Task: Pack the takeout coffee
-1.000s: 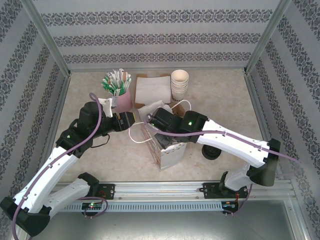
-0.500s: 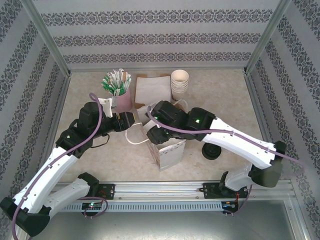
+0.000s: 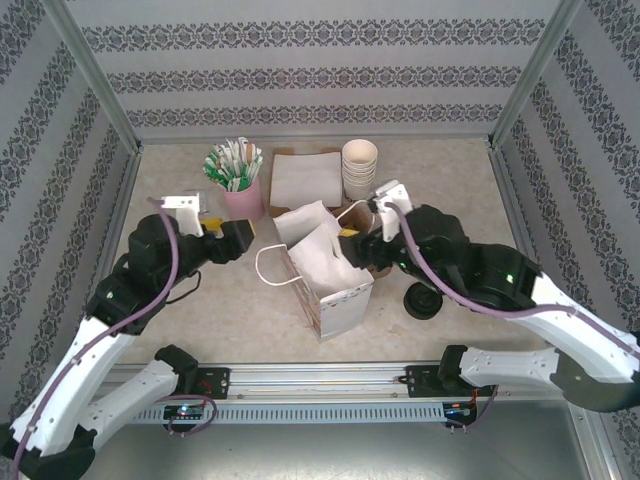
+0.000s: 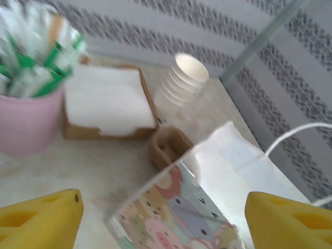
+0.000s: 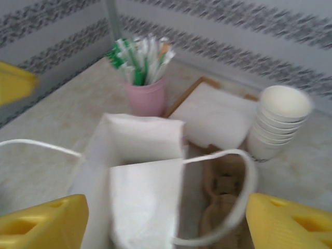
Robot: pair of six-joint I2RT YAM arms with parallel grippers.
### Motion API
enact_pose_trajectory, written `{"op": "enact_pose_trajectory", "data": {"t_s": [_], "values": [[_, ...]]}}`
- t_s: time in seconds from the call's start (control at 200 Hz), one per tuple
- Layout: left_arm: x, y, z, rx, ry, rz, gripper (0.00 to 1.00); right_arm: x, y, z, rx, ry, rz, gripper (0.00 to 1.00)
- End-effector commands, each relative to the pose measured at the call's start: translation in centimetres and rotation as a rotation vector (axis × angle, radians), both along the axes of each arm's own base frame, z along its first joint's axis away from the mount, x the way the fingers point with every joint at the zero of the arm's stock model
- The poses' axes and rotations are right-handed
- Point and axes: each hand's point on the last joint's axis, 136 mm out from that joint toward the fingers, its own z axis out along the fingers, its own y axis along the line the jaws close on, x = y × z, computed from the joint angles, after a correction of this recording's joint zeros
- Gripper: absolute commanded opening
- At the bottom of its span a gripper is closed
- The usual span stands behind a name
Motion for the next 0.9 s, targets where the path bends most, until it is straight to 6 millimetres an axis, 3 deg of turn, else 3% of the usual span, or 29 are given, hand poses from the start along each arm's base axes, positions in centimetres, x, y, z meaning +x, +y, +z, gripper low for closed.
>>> {"op": "enact_pose_trajectory", "data": {"t_s": [0.0,0.075,0.215,0.285,0.48,0.674,0.789,0.894], "values": [[0.3,4.9,0.2,0.186,-0.146,0.209,0.88,1.7,-4.8,2.6,0.044,-0.221,-0.210,0.91],[0.5,7.5,-0.8,0.272,-0.181,0.335,0.96,1.8,-7.6,2.9,0.077,-0.336,-0.303,0.98],[1.2,11.0,-3.8,0.428,-0.189,0.533,1.00,2.3,-12.5,0.7,0.081,-0.443,-0.480,0.98],[1.7,12.4,-5.7,0.469,-0.167,0.631,1.00,3.1,-14.5,-1.5,0.059,-0.459,-0.565,0.98],[3.9,13.6,-9.5,0.449,-0.174,0.750,1.00,7.1,-16.8,-9.6,-0.032,-0.373,-0.615,0.98],[4.8,16.6,-14.2,0.575,-0.097,0.860,1.00,10.8,-22.4,-17.5,0.063,-0.172,-0.762,0.98],[5.4,17.2,-16.1,0.575,-0.101,0.853,1.00,12.1,-25.1,-20.7,0.105,-0.103,-0.869,0.98],[6.0,17.5,-17.9,0.598,-0.087,0.838,1.00,13.6,-24.9,-22.4,0.062,-0.082,-0.847,0.98]]}}
